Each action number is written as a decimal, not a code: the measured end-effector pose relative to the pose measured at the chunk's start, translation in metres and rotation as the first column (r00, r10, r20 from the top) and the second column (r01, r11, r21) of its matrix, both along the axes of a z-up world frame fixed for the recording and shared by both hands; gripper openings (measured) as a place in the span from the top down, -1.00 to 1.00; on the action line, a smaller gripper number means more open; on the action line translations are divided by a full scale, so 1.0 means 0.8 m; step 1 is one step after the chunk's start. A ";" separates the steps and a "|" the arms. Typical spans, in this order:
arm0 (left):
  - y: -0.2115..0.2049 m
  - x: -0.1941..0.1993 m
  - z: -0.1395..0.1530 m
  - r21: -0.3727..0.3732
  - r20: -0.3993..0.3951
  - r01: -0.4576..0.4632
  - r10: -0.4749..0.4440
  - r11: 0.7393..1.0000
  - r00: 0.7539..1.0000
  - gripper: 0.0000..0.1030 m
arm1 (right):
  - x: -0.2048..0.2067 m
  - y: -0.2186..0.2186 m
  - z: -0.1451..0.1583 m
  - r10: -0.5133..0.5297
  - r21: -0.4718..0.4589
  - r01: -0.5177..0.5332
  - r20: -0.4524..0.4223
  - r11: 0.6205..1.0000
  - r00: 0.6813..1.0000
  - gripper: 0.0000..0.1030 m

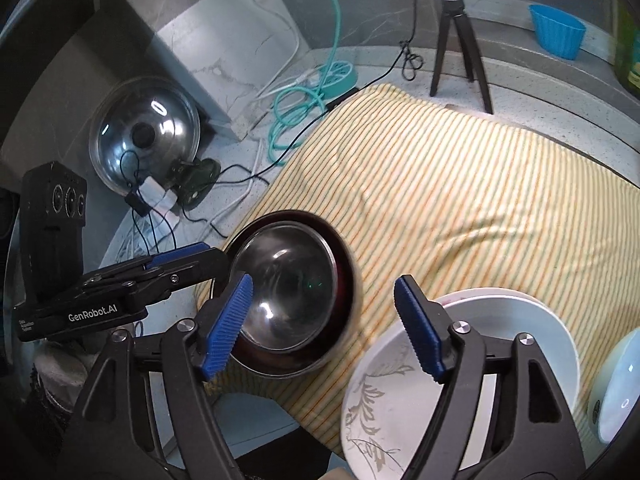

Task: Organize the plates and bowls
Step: 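Open both grippers and withdraw them from the nested pot, then move both grippers to the rim of the light blue bowl, then close both grippers on the light blue bowl rim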

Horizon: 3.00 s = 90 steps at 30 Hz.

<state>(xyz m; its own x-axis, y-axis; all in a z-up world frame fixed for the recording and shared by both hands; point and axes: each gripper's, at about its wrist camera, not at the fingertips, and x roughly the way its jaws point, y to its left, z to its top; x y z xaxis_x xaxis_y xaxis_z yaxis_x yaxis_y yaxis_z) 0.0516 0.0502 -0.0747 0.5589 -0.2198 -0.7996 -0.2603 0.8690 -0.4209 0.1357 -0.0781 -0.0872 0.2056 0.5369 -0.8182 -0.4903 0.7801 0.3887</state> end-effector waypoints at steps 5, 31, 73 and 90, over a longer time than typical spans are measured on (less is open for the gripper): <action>-0.015 0.007 0.009 -0.019 0.022 0.019 -0.019 1.000 1.000 -0.04 | 0.006 -0.039 0.016 -0.060 0.007 0.060 0.025 0.998 0.998 -0.61; -0.187 0.084 0.017 -0.069 0.067 0.309 -0.305 0.949 0.950 -0.05 | 0.003 -0.324 0.035 -0.471 -0.059 0.476 0.089 0.877 0.878 -0.75; -0.368 0.156 -0.066 -0.160 -0.045 0.497 -0.510 0.853 0.859 0.57 | -0.009 -0.426 -0.059 -0.519 -0.043 0.518 -0.127 0.854 0.845 0.49; -0.362 0.152 -0.053 -0.158 -0.025 0.491 -0.501 0.857 0.865 0.60 | -0.010 -0.418 -0.046 -0.510 -0.039 0.510 -0.111 0.860 0.853 0.70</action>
<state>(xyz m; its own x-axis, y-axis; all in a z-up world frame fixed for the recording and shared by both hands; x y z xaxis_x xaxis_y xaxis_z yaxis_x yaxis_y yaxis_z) 0.1732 -0.2397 -0.1173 0.2954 -0.5680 -0.7682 0.1595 0.8221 -0.5465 0.1278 -0.4123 -0.1244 0.3545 0.3759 -0.8562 0.0243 0.9116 0.4103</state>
